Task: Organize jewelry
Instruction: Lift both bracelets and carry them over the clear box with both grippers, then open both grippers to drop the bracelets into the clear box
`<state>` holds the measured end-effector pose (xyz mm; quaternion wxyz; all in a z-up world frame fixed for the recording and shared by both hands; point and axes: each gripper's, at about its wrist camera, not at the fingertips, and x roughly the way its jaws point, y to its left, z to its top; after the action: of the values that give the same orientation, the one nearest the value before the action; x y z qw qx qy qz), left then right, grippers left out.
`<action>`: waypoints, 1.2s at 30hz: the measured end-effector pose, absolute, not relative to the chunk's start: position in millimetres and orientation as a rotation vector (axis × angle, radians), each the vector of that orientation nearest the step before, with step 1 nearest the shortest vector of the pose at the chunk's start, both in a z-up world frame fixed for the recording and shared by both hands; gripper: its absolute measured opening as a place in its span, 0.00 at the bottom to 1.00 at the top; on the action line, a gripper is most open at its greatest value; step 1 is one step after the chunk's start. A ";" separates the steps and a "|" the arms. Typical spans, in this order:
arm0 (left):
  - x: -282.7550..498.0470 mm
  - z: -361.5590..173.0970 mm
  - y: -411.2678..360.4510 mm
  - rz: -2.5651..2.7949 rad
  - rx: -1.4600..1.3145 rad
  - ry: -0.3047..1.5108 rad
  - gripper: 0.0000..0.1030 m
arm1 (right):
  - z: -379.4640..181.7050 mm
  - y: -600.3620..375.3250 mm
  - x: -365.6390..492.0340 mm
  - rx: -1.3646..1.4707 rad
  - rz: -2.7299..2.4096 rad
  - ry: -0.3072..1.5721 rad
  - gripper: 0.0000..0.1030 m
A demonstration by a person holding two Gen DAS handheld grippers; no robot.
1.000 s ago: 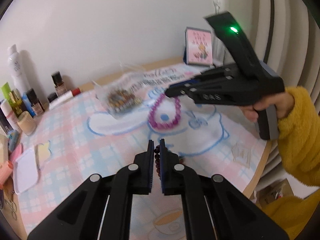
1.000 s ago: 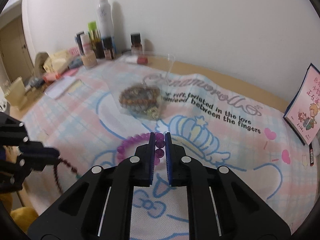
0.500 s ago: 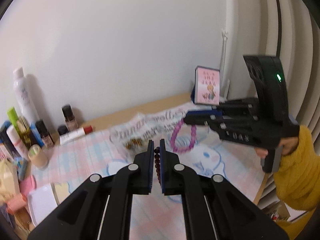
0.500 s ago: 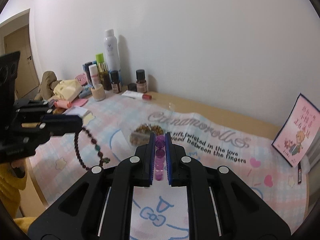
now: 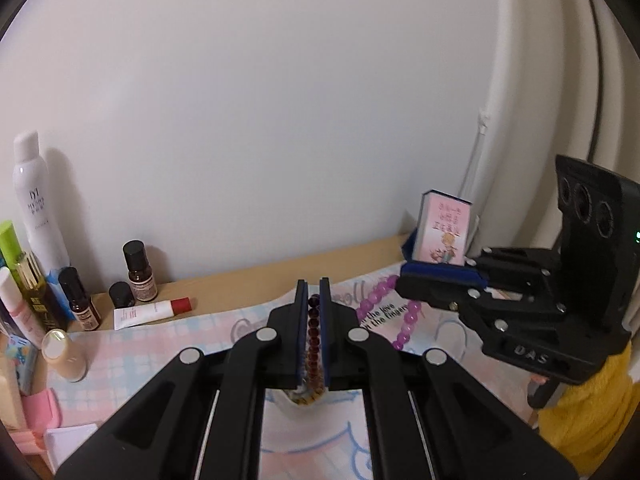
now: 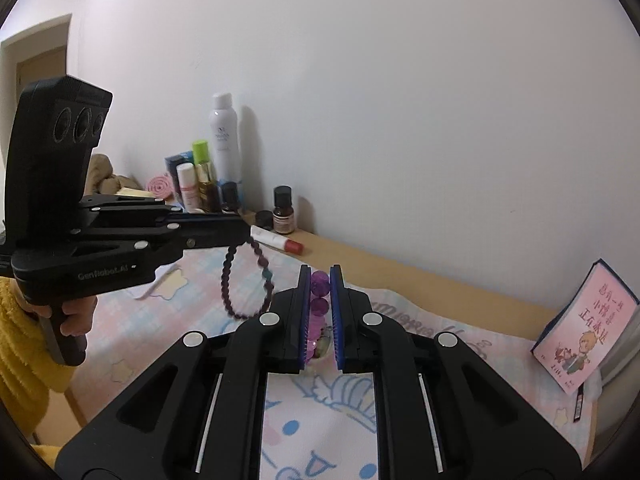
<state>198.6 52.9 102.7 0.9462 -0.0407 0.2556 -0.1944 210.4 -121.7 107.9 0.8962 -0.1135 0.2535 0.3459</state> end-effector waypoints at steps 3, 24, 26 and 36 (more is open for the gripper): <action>213.7 93.4 58.8 -0.378 -0.101 0.536 0.05 | 100.6 -113.6 220.8 -0.238 0.714 0.546 0.09; 233.9 33.1 51.1 -0.399 -0.116 0.669 0.05 | 42.5 -101.1 236.4 -0.254 0.737 0.680 0.09; 235.5 29.6 49.9 -0.399 -0.111 0.684 0.05 | 40.2 -101.0 237.1 -0.253 0.735 0.685 0.09; 228.0 28.1 45.0 -0.397 -0.074 0.655 0.05 | 35.3 -108.0 236.1 -0.227 0.735 0.704 0.10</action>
<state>228.0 45.0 28.1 0.9269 -0.0360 0.3195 -0.1939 236.1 -108.0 35.3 0.8672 -0.1084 0.3363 0.3509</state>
